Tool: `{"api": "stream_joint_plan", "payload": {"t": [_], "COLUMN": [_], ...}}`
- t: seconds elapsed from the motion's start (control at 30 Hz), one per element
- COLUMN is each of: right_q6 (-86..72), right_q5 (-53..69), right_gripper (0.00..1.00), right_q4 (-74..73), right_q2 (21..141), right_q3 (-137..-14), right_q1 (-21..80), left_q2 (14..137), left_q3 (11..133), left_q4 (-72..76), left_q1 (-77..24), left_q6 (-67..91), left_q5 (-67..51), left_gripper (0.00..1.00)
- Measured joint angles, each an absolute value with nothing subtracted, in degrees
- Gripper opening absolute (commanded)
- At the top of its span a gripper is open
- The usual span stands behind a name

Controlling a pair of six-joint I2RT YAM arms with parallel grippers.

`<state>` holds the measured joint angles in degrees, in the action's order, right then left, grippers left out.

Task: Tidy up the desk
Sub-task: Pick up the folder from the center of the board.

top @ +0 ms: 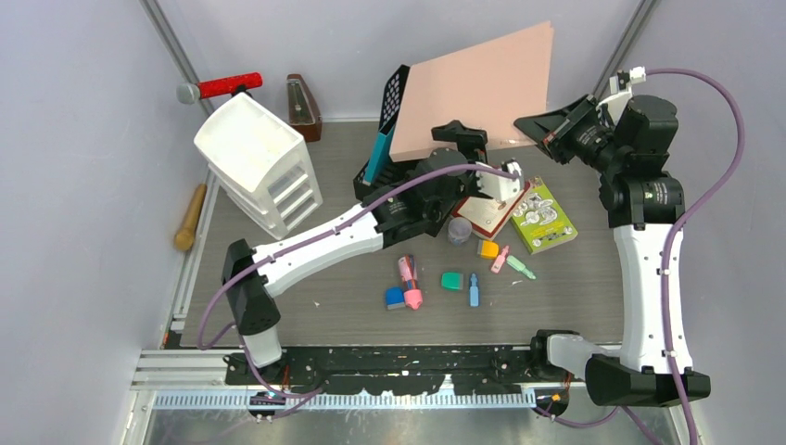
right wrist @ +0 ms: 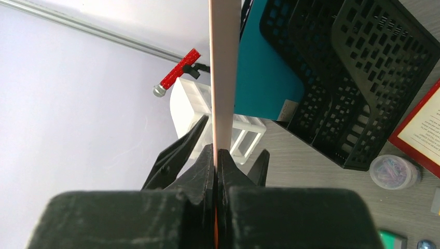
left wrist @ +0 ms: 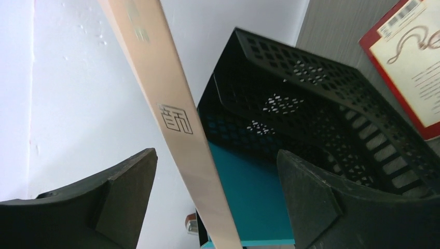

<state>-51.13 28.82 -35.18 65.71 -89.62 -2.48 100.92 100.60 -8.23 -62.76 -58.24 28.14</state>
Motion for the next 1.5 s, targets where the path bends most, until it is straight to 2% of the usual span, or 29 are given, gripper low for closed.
{"api": "stream_joint_plan", "payload": {"t": [0.53, 0.7, 0.77, 0.9, 0.93, 1.03, 1.1, 1.27, 1.33, 1.5], "right_q6": [-50.09, -50.11, -50.11, -50.43, -51.09, -51.48, -51.53, -49.47, -48.47, -45.04], "right_q5": [29.95, 29.95, 29.89, 29.41, 29.39, 29.41, 29.41, 29.61, 29.32, 26.57], "right_gripper": [0.01, 0.00, 0.01, 0.00, 0.01, 0.13, 0.25, 0.71, 0.82, 0.93], "right_q4": [-35.16, -34.83, -34.61, -34.54, -34.63, -34.87, -34.76, -35.88, -36.12, -37.56], "right_q2": [64.45, 64.34, 64.25, 64.12, 64.12, 64.07, 63.99, 63.35, 63.31, 62.87], "right_q3": [-87.61, -87.39, -87.33, -87.09, -87.07, -87.07, -87.07, -87.70, -89.19, -96.71], "right_q1": [-2.48, -2.48, -2.48, -2.81, -2.94, -3.11, -3.14, -3.29, -3.44, -4.43], "left_q2": [101.69, 102.13, 102.39, 102.72, 102.72, 102.72, 102.67, 101.75, 101.10, 99.70], "left_q3": [102.39, 102.65, 102.78, 102.89, 102.89, 102.89, 102.87, 103.02, 103.42, 106.04], "left_q4": [-7.60, -7.97, -8.01, -7.79, -7.75, -7.49, -7.55, -9.98, -12.73, -20.10], "left_q1": [-59.61, -59.64, -59.66, -59.79, -59.90, -60.07, -60.29, -60.64, -60.64, -60.16], "left_q6": [-54.70, -54.35, -54.39, -54.52, -54.96, -54.92, -54.43, -48.42, -45.25, -35.48], "left_q5": [25.39, 24.73, 24.40, 24.45, 24.40, 24.51, 24.49, 24.18, 23.94, 22.52], "left_gripper": [0.60, 0.48, 0.38, 0.04, 0.00, 0.00, 0.00, 0.00, 0.00, 0.00]}}
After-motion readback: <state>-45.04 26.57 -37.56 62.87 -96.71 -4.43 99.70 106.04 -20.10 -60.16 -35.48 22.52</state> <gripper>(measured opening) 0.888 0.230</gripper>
